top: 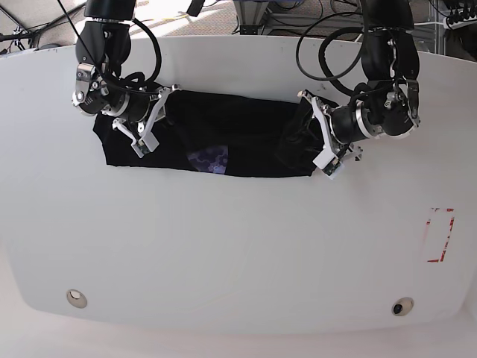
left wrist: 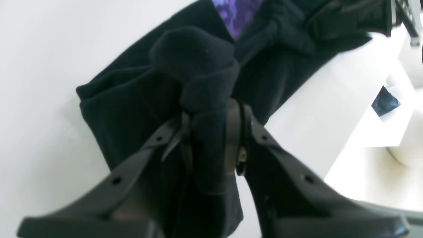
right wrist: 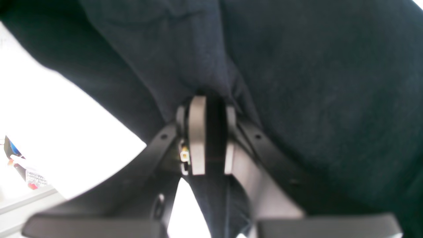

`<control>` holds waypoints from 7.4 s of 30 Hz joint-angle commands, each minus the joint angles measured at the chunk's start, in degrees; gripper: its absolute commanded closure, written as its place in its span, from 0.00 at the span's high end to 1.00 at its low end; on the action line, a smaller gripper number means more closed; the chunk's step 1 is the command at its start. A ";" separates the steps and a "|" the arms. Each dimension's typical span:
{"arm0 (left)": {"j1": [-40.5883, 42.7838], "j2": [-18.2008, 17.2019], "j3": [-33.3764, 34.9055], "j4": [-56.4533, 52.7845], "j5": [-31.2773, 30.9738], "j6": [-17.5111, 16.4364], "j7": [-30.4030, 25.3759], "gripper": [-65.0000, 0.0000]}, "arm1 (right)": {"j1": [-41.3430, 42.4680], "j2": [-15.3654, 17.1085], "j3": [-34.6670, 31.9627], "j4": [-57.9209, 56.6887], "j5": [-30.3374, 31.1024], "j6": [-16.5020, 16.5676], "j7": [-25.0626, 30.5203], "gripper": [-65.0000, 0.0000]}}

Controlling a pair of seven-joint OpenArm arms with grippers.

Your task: Fold the T-shirt properly

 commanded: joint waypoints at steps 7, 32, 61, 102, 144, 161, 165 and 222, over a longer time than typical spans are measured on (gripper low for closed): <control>-5.64 6.33 0.12 -4.16 3.62 -0.08 -0.96 0.06 | 0.56 0.50 0.22 0.94 0.68 -0.05 0.67 0.11; -19.88 15.28 4.07 -20.60 9.15 -0.08 -1.40 0.06 | 1.00 0.50 0.40 0.85 0.60 -0.05 0.67 0.11; -30.34 15.28 16.65 -27.10 -9.75 0.49 2.38 0.60 | 2.76 -1.08 0.58 1.03 0.24 -0.05 3.14 0.11; -17.42 4.48 11.72 -32.03 31.04 0.93 -18.01 0.59 | -7.00 7.01 32.66 -2.49 41.56 -0.05 -5.04 0.84; -17.77 9.05 -3.14 -19.28 31.40 -0.08 -7.90 0.59 | -7.88 8.42 30.47 -17.79 43.41 -3.96 -6.18 0.89; -17.77 6.50 -3.22 -32.47 31.31 -0.08 -14.85 0.59 | -4.63 2.70 25.72 -17.61 34.09 -3.88 -6.45 0.89; -17.77 6.24 -6.48 -32.82 31.40 -0.08 -14.67 0.59 | -4.19 1.47 22.55 -17.61 33.04 -3.88 -6.10 0.89; -13.11 13.80 -20.28 -32.55 30.96 4.10 -6.14 0.59 | 9.00 -4.77 10.86 1.29 13.61 -7.92 -5.57 0.00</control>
